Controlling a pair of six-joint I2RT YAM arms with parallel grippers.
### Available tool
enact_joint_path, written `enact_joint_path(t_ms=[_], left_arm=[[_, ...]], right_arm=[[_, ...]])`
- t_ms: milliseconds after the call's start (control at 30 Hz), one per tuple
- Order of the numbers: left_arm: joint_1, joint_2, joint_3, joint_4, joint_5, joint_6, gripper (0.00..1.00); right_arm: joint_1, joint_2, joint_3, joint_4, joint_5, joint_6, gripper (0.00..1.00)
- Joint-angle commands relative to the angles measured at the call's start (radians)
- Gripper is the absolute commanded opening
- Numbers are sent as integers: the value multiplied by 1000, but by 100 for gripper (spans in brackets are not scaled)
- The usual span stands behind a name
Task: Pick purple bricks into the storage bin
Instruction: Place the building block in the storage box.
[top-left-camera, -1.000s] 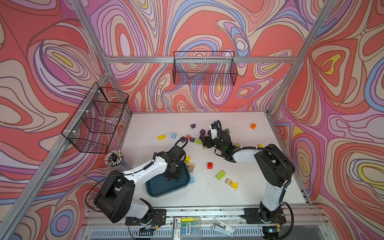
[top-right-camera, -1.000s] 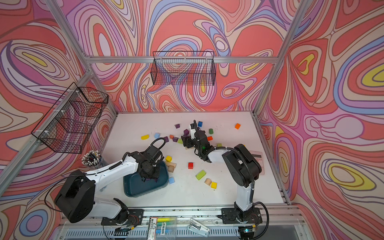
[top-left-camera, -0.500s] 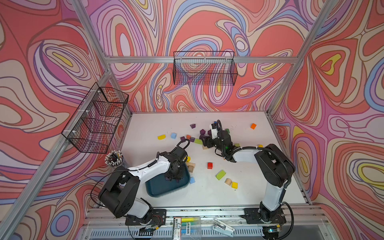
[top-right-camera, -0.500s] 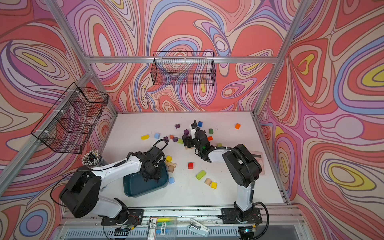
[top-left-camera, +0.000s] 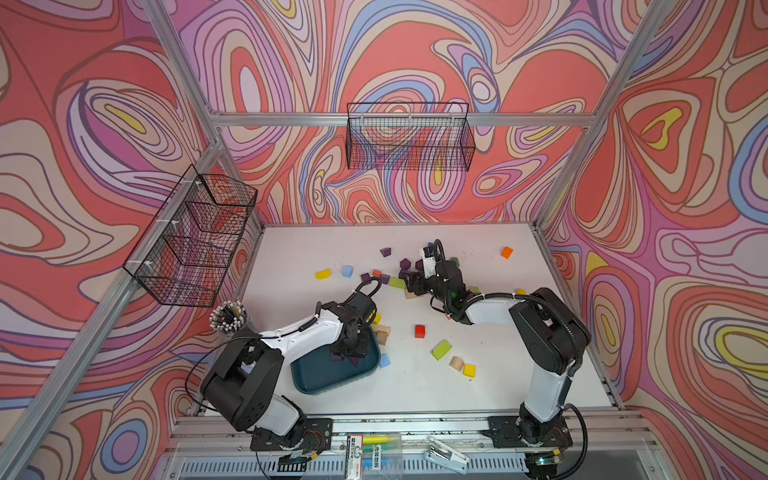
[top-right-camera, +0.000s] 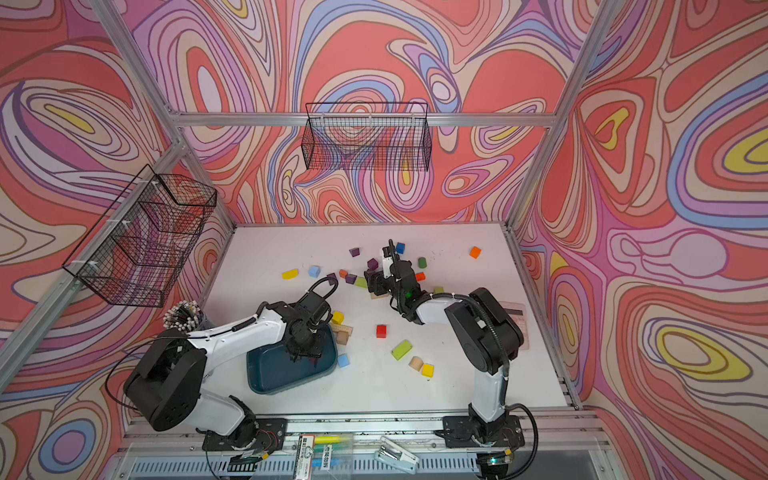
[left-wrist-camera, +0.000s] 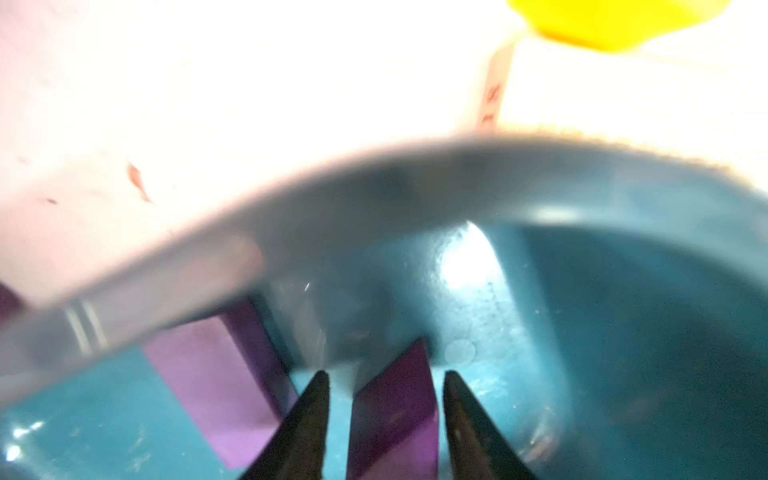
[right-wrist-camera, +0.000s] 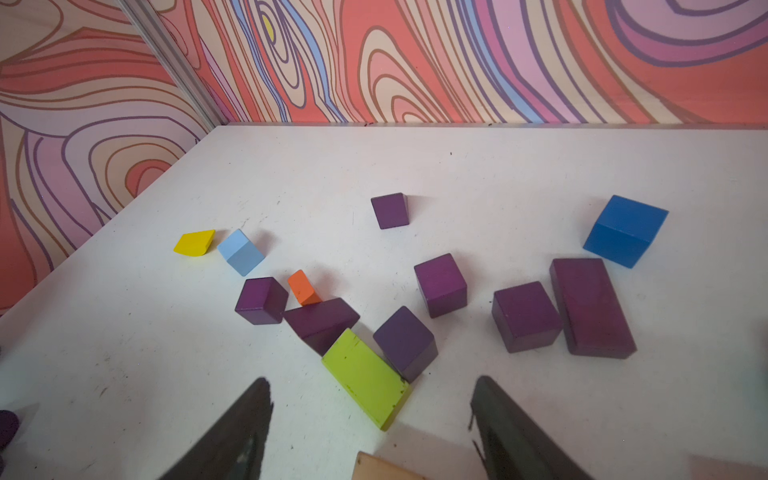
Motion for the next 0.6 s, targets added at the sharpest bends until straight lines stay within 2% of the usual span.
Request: enact_joint_path(t_ms=[0, 400, 567], left_arm=[[-8, -27, 46, -61, -46, -14, 55], [-8, -132, 140, -176, -81, -27, 67], [-8, -164, 204, -239, -112, 0, 67]], right_arm=[[-6, 16, 14, 7, -4, 6, 79], [-5, 14, 9, 9, -7, 6, 79], [-5, 12, 8, 12, -7, 6, 79]])
